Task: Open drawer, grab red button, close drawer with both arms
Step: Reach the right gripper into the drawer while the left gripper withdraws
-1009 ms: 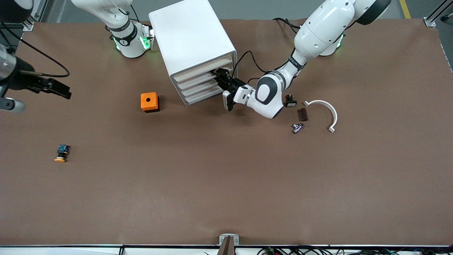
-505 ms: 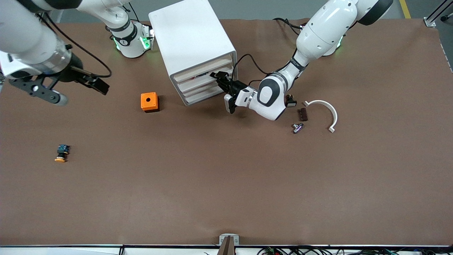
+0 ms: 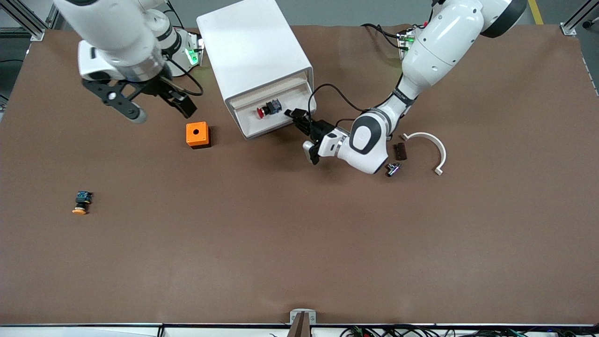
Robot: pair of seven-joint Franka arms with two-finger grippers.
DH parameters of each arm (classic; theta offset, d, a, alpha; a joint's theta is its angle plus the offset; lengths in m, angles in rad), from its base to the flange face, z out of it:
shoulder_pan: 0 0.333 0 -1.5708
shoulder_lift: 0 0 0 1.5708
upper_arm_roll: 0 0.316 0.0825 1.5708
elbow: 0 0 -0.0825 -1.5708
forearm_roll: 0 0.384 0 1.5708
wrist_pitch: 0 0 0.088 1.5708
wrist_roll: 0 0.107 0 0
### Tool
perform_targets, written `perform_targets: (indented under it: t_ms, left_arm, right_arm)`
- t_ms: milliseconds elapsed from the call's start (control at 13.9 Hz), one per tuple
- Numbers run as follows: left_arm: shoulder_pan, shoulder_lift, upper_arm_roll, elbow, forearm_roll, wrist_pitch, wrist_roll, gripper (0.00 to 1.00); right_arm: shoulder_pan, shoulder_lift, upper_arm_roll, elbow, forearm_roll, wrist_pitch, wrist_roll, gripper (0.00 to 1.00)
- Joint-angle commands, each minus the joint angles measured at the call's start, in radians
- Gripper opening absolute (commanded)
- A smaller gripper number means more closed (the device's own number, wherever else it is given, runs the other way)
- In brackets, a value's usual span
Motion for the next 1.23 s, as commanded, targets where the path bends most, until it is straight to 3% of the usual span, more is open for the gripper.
perform_targets:
  t_ms: [0, 360, 577, 649, 721, 793, 865, 1153]
  left_arm:
    - [0.023, 0.074, 0.025, 0.091, 0.073, -0.043, -0.036, 0.01]
    - [0.026, 0.121, 0.089, 0.171, 0.104, -0.098, -0.041, 0.03]
    - [0.028, 0.126, 0.091, 0.173, 0.104, -0.098, -0.041, 0.09]
    - [0.029, 0.124, 0.091, 0.173, 0.104, -0.098, -0.044, 0.17]
    - [0.032, 0.123, 0.091, 0.173, 0.104, -0.098, -0.047, 0.49]
    - [0.037, 0.121, 0.091, 0.173, 0.102, -0.098, -0.067, 0.96]
    - [0.041, 0.117, 0.091, 0.173, 0.105, -0.098, -0.090, 1.00]
    - [0.092, 0.109, 0.091, 0.231, 0.199, -0.142, -0.235, 1.00]
  right_arm:
    - [0.050, 0.046, -0.011, -0.002, 0.061, 0.063, 0.170, 1.00]
    - [0.134, 0.139, -0.011, -0.006, 0.095, 0.166, 0.413, 1.00]
    - [0.211, 0.147, -0.011, -0.102, 0.141, 0.321, 0.557, 1.00]
    - [0.235, 0.150, -0.011, -0.127, 0.141, 0.365, 0.592, 1.00]
    - [0.249, 0.158, -0.011, -0.147, 0.141, 0.399, 0.608, 1.00]
    - [0.262, 0.179, -0.011, -0.154, 0.141, 0.416, 0.610, 1.00]
    - [0.272, 0.205, -0.011, -0.156, 0.141, 0.422, 0.610, 1.00]
    - [0.277, 0.250, -0.011, -0.193, 0.147, 0.491, 0.614, 1.00]
